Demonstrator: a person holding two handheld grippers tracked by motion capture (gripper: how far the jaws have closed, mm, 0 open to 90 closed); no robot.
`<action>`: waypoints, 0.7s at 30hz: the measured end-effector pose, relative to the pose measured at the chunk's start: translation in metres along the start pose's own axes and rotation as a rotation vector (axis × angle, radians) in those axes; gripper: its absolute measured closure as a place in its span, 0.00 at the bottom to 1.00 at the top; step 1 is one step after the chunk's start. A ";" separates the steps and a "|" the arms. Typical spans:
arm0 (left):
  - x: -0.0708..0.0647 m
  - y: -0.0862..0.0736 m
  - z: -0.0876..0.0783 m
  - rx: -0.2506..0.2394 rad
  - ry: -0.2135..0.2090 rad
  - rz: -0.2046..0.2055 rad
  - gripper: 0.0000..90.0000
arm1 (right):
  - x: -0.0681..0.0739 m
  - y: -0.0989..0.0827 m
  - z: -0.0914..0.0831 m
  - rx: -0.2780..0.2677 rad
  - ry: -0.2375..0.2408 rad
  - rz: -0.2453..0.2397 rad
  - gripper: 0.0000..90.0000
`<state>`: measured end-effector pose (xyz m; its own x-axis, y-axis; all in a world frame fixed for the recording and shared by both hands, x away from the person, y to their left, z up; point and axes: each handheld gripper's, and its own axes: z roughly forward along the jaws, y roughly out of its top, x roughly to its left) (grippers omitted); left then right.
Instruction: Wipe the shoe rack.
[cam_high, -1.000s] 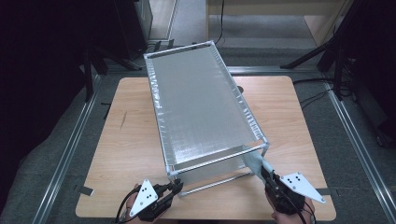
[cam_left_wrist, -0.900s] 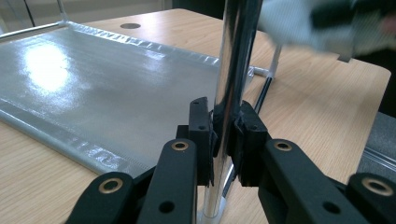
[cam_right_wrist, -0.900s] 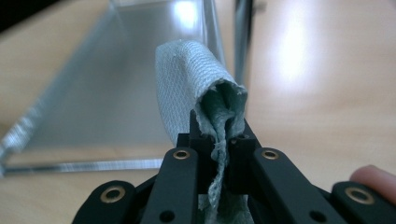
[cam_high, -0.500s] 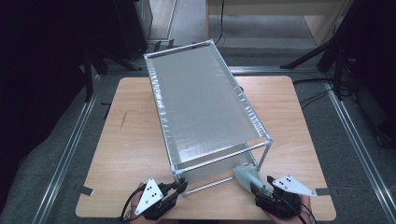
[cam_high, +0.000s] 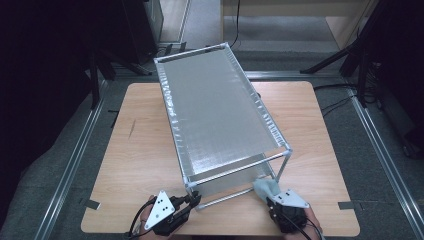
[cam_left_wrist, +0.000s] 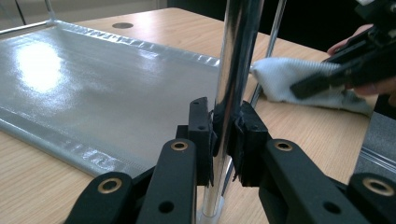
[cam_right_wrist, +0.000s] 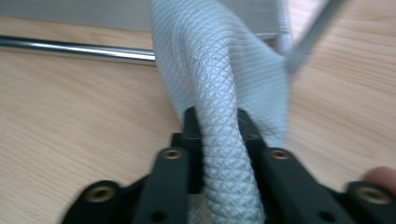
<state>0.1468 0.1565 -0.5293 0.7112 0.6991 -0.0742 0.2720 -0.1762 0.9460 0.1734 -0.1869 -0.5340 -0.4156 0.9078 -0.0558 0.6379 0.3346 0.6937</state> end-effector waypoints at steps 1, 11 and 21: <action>0.000 0.000 0.000 0.001 -0.001 0.004 0.89 | -0.005 0.000 -0.004 -0.009 -0.018 0.013 0.94; -0.004 0.001 0.004 0.002 -0.009 0.009 0.90 | -0.063 0.021 -0.079 -0.276 -0.199 0.251 0.94; -0.005 0.002 0.006 0.001 -0.020 0.013 0.90 | -0.025 0.110 -0.116 -0.539 -0.037 0.112 0.92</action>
<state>0.1478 0.1481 -0.5290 0.7275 0.6827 -0.0682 0.2631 -0.1859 0.9467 0.1782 -0.2023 -0.3732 -0.3352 0.9419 0.0208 0.2501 0.0676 0.9659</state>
